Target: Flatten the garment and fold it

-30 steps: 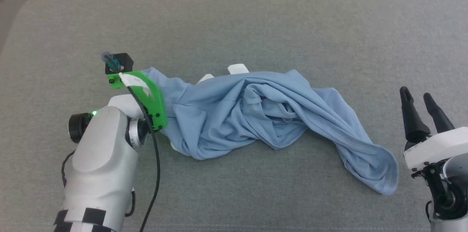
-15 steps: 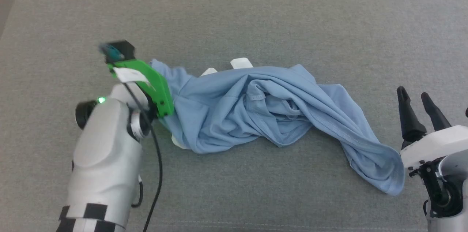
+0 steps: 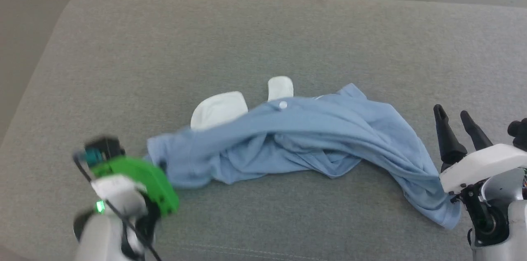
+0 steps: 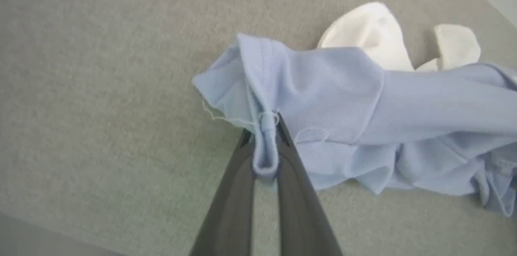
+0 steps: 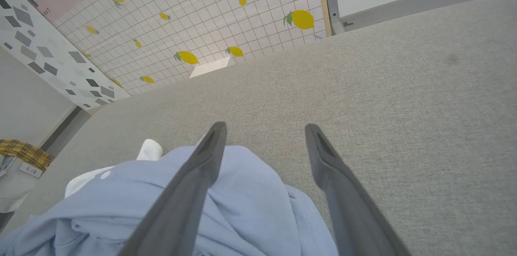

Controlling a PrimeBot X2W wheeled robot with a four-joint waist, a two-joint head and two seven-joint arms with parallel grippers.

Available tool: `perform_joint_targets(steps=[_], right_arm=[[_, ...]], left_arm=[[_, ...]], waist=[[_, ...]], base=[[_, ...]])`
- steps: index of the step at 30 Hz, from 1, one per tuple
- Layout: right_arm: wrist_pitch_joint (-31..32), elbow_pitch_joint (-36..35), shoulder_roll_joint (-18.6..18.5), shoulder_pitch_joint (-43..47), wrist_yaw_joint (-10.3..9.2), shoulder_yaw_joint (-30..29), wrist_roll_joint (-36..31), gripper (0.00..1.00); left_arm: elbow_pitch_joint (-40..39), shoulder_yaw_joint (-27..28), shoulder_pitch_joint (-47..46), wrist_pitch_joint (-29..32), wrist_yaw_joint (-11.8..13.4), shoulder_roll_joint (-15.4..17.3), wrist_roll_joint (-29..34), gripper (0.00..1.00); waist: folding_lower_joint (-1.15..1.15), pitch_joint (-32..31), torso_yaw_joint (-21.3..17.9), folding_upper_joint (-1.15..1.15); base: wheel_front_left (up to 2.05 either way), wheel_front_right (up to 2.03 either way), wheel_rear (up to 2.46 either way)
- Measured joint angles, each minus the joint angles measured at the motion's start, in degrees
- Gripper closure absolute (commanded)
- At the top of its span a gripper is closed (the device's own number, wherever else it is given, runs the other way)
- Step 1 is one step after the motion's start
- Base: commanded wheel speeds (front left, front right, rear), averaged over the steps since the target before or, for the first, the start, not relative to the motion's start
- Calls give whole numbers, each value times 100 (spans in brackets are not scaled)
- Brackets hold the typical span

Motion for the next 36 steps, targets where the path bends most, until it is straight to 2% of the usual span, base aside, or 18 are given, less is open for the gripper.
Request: perform_joint_targets(steps=[3,7,8,9,12,15,20,25,29,36], right_arm=[[2,62,1,2,0,46,0,0],[2,152,5,2,0,149,0,0],[1,167,5,2,0,163,0,0],[1,219,4,2,0,197,0,0],[1,279,5,2,0,226,-27,0],[11,301,4,7,0,269,-102,0],[268,299,-8,3,0,411,-288,0],[772,309,-192,-310,0,697,-433,0],[1349,492,-543,-1064,0,1173,-631,0],[2707,1310,-1063,-2475,0,2359,-912,0]], left_arm=[[123,-65,532,205,141,-65,-66,100],[372,-47,699,216,186,-135,-212,100],[368,-11,691,135,185,-154,-257,58],[242,175,634,-136,179,-194,-425,0],[-171,492,509,-598,110,-237,-722,0],[-632,719,394,-1433,-25,-207,-604,0],[-655,434,393,-2687,-493,80,167,0],[-209,65,419,-3632,-773,202,717,0],[90,-93,372,-3996,-860,222,945,0],[243,-168,-3,-4192,-875,191,979,0]], waist=[[0,-44,103,0],[0,-119,152,0],[0,-135,152,0],[0,-174,136,0],[0,-223,97,0],[0,-271,46,0],[0,-284,17,0],[0,-198,35,0],[0,-60,56,0],[0,298,162,0]], base=[[0,0,0],[0,0,0],[0,0,0],[0,0,0],[0,0,0],[0,0,0],[0,0,0],[0,0,0],[0,0,0],[0,0,0]])
